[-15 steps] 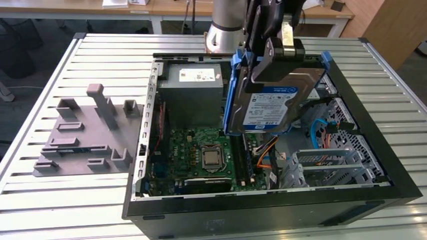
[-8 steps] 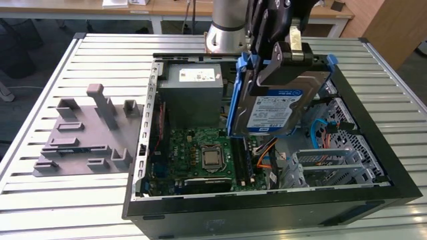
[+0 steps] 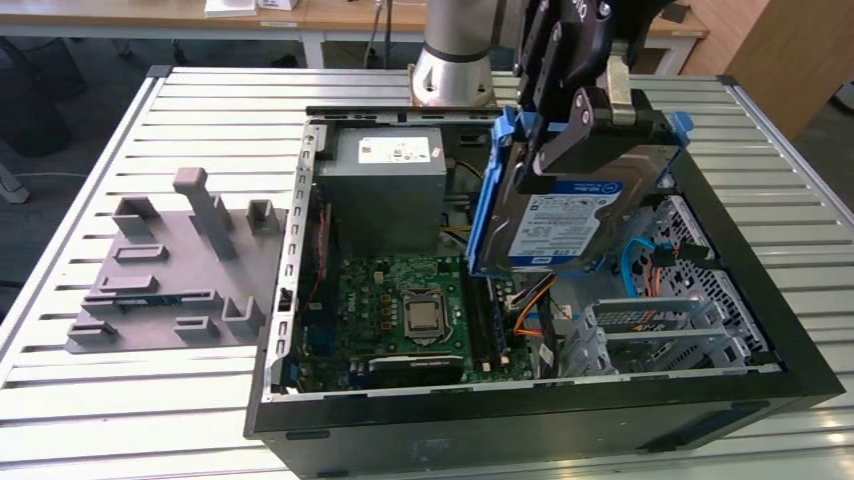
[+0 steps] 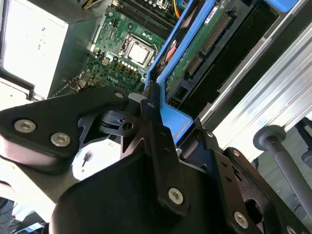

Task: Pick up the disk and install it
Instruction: 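Insert the disk into the insertion slot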

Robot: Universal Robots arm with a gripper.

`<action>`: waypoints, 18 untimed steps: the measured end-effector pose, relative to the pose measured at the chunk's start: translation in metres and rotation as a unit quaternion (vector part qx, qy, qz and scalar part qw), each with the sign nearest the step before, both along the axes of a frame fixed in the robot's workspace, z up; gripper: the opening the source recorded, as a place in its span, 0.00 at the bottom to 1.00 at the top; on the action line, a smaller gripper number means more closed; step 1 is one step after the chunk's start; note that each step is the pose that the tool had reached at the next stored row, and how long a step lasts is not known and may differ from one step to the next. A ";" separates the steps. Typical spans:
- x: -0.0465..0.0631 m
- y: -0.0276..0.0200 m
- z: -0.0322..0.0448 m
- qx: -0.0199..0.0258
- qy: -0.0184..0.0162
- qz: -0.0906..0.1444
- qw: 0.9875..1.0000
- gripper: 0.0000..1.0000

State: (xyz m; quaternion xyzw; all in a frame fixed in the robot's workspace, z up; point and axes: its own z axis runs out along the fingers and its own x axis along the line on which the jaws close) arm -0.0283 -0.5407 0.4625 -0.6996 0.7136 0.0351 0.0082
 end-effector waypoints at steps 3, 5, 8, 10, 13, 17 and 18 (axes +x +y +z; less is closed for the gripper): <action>0.003 -0.0001 -0.0002 0.000 0.000 0.000 1.000 0.37; 0.005 -0.0007 -0.0007 0.000 0.000 0.000 1.000 0.37; 0.006 -0.0046 -0.0014 0.000 0.000 0.000 1.000 0.37; 0.006 -0.0088 -0.0020 0.000 0.000 0.000 1.000 0.37; 0.010 -0.0123 -0.0027 0.000 0.000 0.000 1.000 0.37; 0.021 -0.0145 -0.0033 0.000 0.000 0.000 1.000 0.37; 0.023 -0.0152 -0.0036 0.000 0.000 0.000 1.000 0.37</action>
